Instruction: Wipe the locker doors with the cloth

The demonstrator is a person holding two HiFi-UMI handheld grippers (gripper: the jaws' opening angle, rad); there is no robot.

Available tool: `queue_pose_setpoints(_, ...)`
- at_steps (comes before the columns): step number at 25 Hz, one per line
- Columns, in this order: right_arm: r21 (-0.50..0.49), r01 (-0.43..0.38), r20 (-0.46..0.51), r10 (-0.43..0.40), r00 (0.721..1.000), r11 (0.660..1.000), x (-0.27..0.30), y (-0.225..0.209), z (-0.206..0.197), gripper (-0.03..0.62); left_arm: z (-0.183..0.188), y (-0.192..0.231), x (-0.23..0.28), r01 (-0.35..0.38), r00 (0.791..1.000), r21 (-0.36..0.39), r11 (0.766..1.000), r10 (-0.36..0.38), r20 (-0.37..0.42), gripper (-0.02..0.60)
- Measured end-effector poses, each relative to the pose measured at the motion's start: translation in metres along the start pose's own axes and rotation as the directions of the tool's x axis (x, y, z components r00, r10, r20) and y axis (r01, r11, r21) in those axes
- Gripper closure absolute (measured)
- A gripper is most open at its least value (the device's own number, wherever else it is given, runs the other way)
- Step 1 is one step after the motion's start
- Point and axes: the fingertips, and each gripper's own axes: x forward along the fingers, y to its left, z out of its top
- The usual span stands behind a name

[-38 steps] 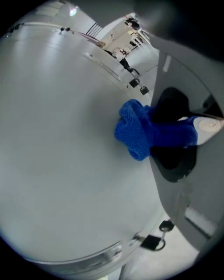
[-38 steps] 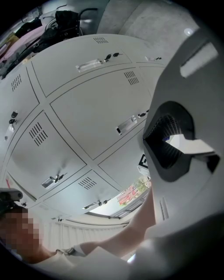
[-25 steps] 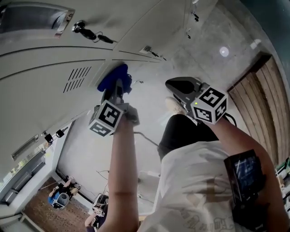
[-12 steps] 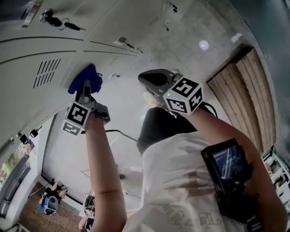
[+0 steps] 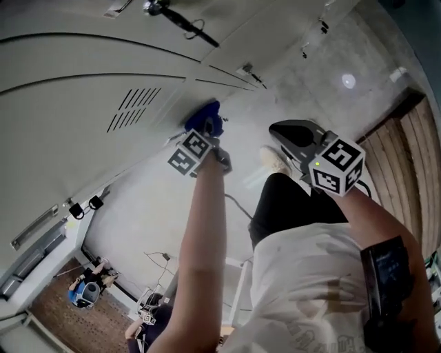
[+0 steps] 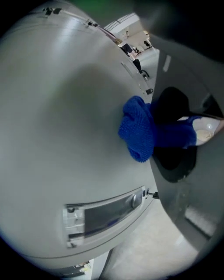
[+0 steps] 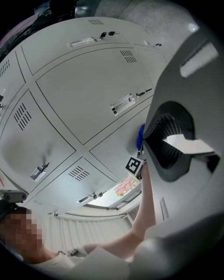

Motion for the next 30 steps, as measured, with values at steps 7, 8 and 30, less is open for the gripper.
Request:
queue_pose_setpoints(7, 0.006, 0.018, -0.004, -0.018, 1.000, 1.000, 0.005, -0.006, -0.011, 0.588, -0.018, 0.033, 0.043, -0.060, 0.998, -0.072, 0.996, 0.059, -0.015, 0.453)
queue_pose_setpoints(8, 0.009, 0.023, -0.004, -0.023, 1.000, 1.000, 0.003, -0.007, -0.012, 0.588, -0.021, 0.035, 0.048, -0.058, 0.998, -0.093, 0.994, 0.057, -0.010, 0.453)
queue_pose_setpoints(30, -0.019, -0.054, -0.014, 0.054, 0.998, 0.998, 0.019, 0.033, -0.011, 0.588, 0.092, -0.003, -0.178, -0.019, 0.934, 0.205, 0.979, -0.055, 0.353, 0.450)
